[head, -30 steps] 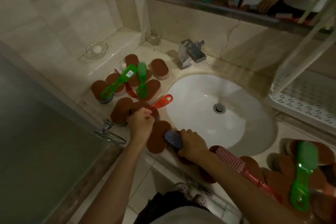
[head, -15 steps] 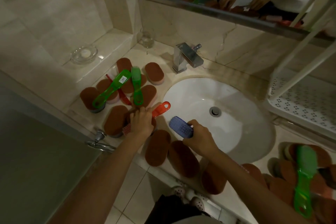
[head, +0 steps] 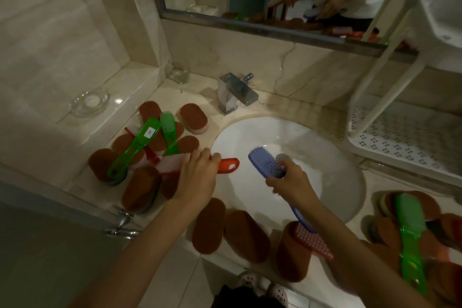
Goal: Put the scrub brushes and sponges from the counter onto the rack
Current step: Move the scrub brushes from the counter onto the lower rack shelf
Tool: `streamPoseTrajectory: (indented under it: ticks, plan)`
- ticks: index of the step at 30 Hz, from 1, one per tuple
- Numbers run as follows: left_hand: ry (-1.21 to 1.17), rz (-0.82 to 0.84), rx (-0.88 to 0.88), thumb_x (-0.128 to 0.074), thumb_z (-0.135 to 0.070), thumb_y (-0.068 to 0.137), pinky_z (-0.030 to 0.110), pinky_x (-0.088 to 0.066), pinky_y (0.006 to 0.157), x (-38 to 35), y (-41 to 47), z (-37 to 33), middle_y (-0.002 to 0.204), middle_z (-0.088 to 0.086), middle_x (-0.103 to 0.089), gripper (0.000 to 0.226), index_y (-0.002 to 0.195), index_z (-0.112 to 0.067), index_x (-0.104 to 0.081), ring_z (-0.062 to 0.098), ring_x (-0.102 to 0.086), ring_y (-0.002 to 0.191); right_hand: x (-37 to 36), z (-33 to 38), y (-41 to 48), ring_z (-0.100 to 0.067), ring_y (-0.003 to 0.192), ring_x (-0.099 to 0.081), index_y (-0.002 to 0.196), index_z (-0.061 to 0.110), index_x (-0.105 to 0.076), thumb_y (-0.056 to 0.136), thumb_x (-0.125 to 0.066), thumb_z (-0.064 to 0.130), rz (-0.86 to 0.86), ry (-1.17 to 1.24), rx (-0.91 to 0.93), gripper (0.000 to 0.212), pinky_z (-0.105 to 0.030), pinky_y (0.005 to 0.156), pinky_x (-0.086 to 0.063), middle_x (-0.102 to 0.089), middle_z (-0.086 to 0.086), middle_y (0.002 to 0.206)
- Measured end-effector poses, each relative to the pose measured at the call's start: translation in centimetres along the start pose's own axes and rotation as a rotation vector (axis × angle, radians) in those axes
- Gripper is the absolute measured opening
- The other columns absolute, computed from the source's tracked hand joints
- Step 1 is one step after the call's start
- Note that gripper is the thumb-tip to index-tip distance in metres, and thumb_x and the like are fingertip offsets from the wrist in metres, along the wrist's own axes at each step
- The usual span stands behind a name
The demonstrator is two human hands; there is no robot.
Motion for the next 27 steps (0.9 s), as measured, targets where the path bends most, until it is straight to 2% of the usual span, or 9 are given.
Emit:
streamPoseTrajectory:
  ticks: [3,5,8,10,13,15,18,21,27]
  plan:
    - [0.001,-0.01,-0.163,-0.05,-0.017,0.094,0.034,-0.027,0.106,2.4,0.4,-4.0,0.138,0.003,-0.044,0.045,0.137,-0.019,-0.04,0.022,-0.036,0.127,2.8,-0.8,0.0,-0.014,0.06,-0.057,0.116,0.004,-0.051,0.084,-0.063,0.008,-0.051,0.109,-0.058,0.034,-0.022,0.054,-0.047,-0.057,-0.009,0.092]
    - [-0.018,-0.004,-0.267,-0.051,-0.021,0.094,0.035,-0.03,0.105,3.2,1.0,-6.9,0.136,0.004,-0.044,0.044,0.137,-0.018,-0.042,0.023,-0.036,0.126,4.8,-1.6,-0.4,-0.012,0.055,-0.055,0.111,0.003,-0.052,0.084,-0.062,0.007,-0.085,0.18,-0.101,0.029,-0.02,0.051,-0.045,-0.056,-0.006,0.08]
    - [-0.129,-0.001,-0.475,-0.052,-0.009,0.091,0.04,-0.045,0.094,3.7,1.7,-11.2,0.119,0.011,-0.052,0.035,0.126,-0.013,-0.054,0.029,-0.052,0.11,8.0,-3.5,-1.3,-0.01,0.046,-0.057,0.099,0.002,-0.053,0.083,-0.063,0.003,-0.175,0.262,-0.179,0.018,-0.015,0.042,-0.046,-0.055,-0.004,0.069]
    - [-0.173,0.034,-0.588,-0.051,-0.002,0.089,0.042,-0.051,0.083,3.4,2.2,-14.0,0.116,0.012,-0.05,0.036,0.123,-0.012,-0.055,0.032,-0.058,0.102,10.1,-5.1,-2.2,-0.013,0.048,-0.054,0.088,0.002,-0.052,0.084,-0.062,0.0,-0.222,0.311,-0.232,0.011,-0.01,0.036,-0.043,-0.052,-0.006,0.064]
    - [-0.188,0.088,-0.728,-0.045,0.001,0.09,0.042,-0.051,0.081,3.0,3.0,-18.1,0.124,0.009,-0.044,0.039,0.125,-0.013,-0.051,0.033,-0.058,0.103,12.6,-7.4,-3.5,-0.016,0.052,-0.049,0.073,0.004,-0.05,0.087,-0.055,-0.006,-0.291,0.384,-0.291,0.018,-0.009,0.035,-0.039,-0.049,-0.009,0.063]
    - [-0.228,0.099,-0.803,-0.043,0.002,0.089,0.045,-0.051,0.082,2.8,3.7,-20.9,0.123,0.009,-0.043,0.035,0.12,-0.012,-0.053,0.034,-0.057,0.103,14.4,-8.8,-4.1,-0.017,0.054,-0.049,0.085,-0.006,-0.057,0.086,-0.052,-0.009,-0.343,0.396,-0.325,0.006,-0.009,0.035,-0.039,-0.052,-0.012,0.067]
    - [-0.269,0.099,-0.926,-0.045,0.005,0.088,0.043,-0.05,0.082,2.6,4.3,-25.3,0.123,0.012,-0.046,0.035,0.118,-0.009,-0.055,0.034,-0.058,0.103,17.1,-11.0,-4.7,-0.016,0.055,-0.05,0.106,-0.011,-0.059,0.085,-0.045,-0.015,-0.408,0.434,-0.351,0.026,-0.011,0.036,-0.042,-0.056,-0.013,0.075]
    - [-0.297,0.115,-1.001,-0.047,0.008,0.086,0.042,-0.05,0.088,2.2,4.8,-28.4,0.125,0.013,-0.047,0.044,0.127,-0.008,-0.051,0.032,-0.058,0.107,19.4,-12.7,-4.5,-0.017,0.053,-0.052,0.105,-0.009,-0.06,0.083,-0.04,-0.019,-0.476,0.464,-0.369,0.032,-0.022,0.045,-0.044,-0.058,-0.011,0.068]
    - [-0.311,0.203,-0.997,-0.047,0.011,0.082,0.044,-0.046,0.093,1.5,7.6,-34.4,0.126,0.012,-0.041,0.05,0.128,-0.01,-0.047,0.032,-0.054,0.108,24.9,-16.3,-3.1,-0.016,0.049,-0.046,0.09,0.001,-0.055,0.085,-0.04,-0.015,-0.488,0.452,-0.398,0.023,-0.014,0.034,-0.037,-0.05,-0.009,0.058]
Point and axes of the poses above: each hand's wrist, its own y-axis towards the middle knuckle, its own x-axis out of the back of the hand, z = x × y, the point moved 6 cm from there along y, towards the middle knuckle
